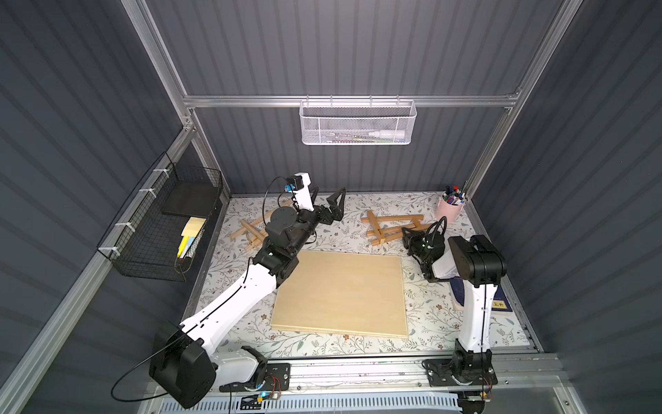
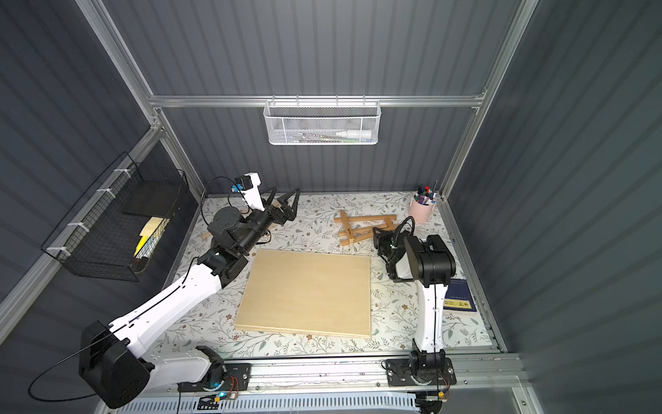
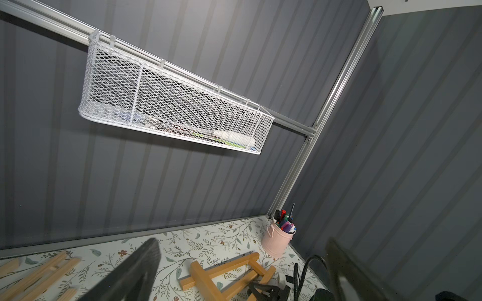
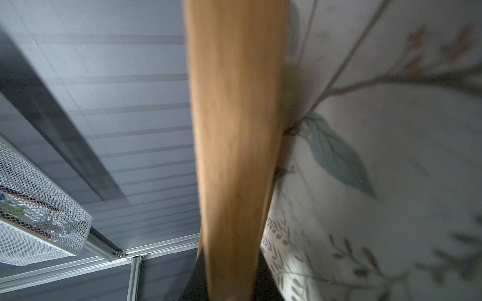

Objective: Disassemble the easel
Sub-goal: Place the easel at the center of the board.

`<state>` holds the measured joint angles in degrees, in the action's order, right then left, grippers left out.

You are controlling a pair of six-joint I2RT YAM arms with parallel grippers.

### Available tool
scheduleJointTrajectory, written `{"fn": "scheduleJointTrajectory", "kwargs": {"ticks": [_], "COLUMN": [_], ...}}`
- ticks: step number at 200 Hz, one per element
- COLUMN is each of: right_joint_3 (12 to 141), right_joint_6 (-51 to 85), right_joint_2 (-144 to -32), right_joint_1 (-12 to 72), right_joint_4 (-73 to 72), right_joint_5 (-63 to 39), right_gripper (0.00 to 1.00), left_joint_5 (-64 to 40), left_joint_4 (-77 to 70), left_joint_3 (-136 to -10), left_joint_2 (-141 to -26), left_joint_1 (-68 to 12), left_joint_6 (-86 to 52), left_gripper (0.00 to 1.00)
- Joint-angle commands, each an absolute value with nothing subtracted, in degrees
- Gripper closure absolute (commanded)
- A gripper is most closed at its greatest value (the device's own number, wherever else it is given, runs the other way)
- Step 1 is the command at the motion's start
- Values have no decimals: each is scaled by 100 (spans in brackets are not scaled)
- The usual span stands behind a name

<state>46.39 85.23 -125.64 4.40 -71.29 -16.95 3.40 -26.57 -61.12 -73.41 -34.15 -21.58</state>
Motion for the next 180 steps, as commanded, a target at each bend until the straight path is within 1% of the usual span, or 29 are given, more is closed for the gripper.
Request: {"fn": "scheduleJointTrajectory", "kwargs": {"ticks": [1,16,26,35,48,79,103,124,147,180], "right_joint_3": [4588,4638,4673,4685,4646,4697,4713,4663,4830,5071], "right_joint_6": [8137,7998,7935,7881,7837,7731,7480,6966,6499,6408], "right_joint_2": [-12340,-12207,-12142,-12107,-12081,-12077,-11953,-11603,-11252,-11344], "right_joint_1": [455,474,483,505,518,536,579,693,799,879], "right_joint_4": [-6420,-6003,-5811,-5759,-5863,-5771,-5581,-5196,-4315,-3913], "right_joint_5": [-1444,-1442,-1468,-1459,-1426,-1464,-1431,-1154,-1045,-1075], "right_gripper": [96,88,80,75,64,54,41,25,21,21], "left_joint_5": [264,258,255,255,255,263,255,263,255,278], "left_joint_4": [-2682,-2681,-2685,-2681,-2681,-2690,-2681,-2681,-2681,-2681], "left_joint_3": [-6264,-6263,-6258,-6262,-6275,-6259,-6261,-6266,-6268,-6261], "left_joint_2": [-7391,-7396,-7403,-7409,-7400,-7374,-7365,-7350,-7331,-7317], "left_joint_1": [-3429,-3435,-3428,-3429,-3428,-3428,-3428,-3432,-3428,-3430], "left_joint_6": [-2092,-2092,-2092,-2092,-2093,-2092,-2092,-2092,-2092,-2092], "left_gripper": [0,1,0,0,1,0,1,0,1,1]}}
